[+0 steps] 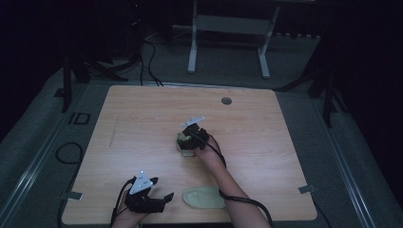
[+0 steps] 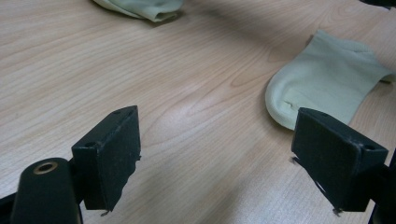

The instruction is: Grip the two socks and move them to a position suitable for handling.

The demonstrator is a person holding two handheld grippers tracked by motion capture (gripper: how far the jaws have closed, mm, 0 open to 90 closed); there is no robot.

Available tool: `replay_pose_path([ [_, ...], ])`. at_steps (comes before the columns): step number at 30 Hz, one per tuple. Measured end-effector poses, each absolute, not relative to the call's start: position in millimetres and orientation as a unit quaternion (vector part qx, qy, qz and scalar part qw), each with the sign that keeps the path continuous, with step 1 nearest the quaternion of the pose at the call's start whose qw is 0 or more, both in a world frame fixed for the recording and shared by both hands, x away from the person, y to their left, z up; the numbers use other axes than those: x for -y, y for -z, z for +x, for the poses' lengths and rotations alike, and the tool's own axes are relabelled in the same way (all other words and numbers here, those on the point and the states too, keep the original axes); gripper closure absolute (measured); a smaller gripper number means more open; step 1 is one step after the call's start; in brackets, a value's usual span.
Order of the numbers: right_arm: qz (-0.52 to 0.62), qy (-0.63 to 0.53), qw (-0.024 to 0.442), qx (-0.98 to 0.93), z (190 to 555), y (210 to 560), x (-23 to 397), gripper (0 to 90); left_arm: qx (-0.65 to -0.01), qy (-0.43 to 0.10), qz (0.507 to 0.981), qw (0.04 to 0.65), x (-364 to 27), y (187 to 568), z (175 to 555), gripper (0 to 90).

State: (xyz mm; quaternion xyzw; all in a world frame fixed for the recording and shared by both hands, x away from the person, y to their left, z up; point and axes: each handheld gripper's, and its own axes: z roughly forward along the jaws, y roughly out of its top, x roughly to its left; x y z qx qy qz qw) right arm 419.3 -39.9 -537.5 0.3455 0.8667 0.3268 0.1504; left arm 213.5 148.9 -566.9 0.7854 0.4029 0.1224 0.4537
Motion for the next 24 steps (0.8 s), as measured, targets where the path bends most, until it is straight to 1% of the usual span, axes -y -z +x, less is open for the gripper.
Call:
replay_pose_path([
  [8, 0.351, -0.303, 0.143, -0.874, 427.8, 555.8, 29.5, 37.8, -0.4, -0.124, 0.787, 0.453, -149.3, 566.7, 212.7, 16.0],
  [10, 0.344, -0.305, 0.144, -0.876, 427.3, 557.1, 27.9, 39.9, -0.401, -0.125, 0.786, 0.453, -150.3, 566.7, 212.6, 16.0],
  [12, 0.34, -0.311, 0.142, -0.876, 426.2, 557.5, 27.9, 46.1, -0.403, -0.124, 0.785, 0.454, -150.7, 566.9, 212.5, 16.0],
  [15, 0.327, -0.319, 0.14, -0.878, 423.5, 557.7, 27.8, 60.7, -0.402, -0.123, 0.785, 0.454, -150.8, 567.0, 212.7, 16.0],
  [16, 0.327, -0.319, 0.14, -0.878, 423.5, 557.7, 27.8, 60.7, -0.402, -0.123, 0.785, 0.454, -150.8, 567.0, 212.7, 16.0],
  [17, 0.327, -0.32, 0.141, -0.878, 423.2, 557.5, 27.5, 67.2, -0.401, -0.123, 0.787, 0.453, -150.0, 567.0, 212.7, 16.0],
  [18, 0.323, -0.318, 0.14, -0.88, 422.8, 556.9, 26.6, 75.6, -0.4, -0.122, 0.787, 0.454, -149.5, 567.1, 212.6, 16.0],
  [21, 0.325, -0.311, 0.138, -0.882, 423.5, 555.3, 25.1, 78.9, -0.398, -0.122, 0.789, 0.451, -148.7, 567.8, 213.0, 16.0],
  [24, 0.32, -0.3, 0.14, -0.888, 421.6, 551.5, 24.5, 79.9, -0.399, -0.12, 0.789, 0.452, -149.0, 568.3, 213.0, 16.0],
])
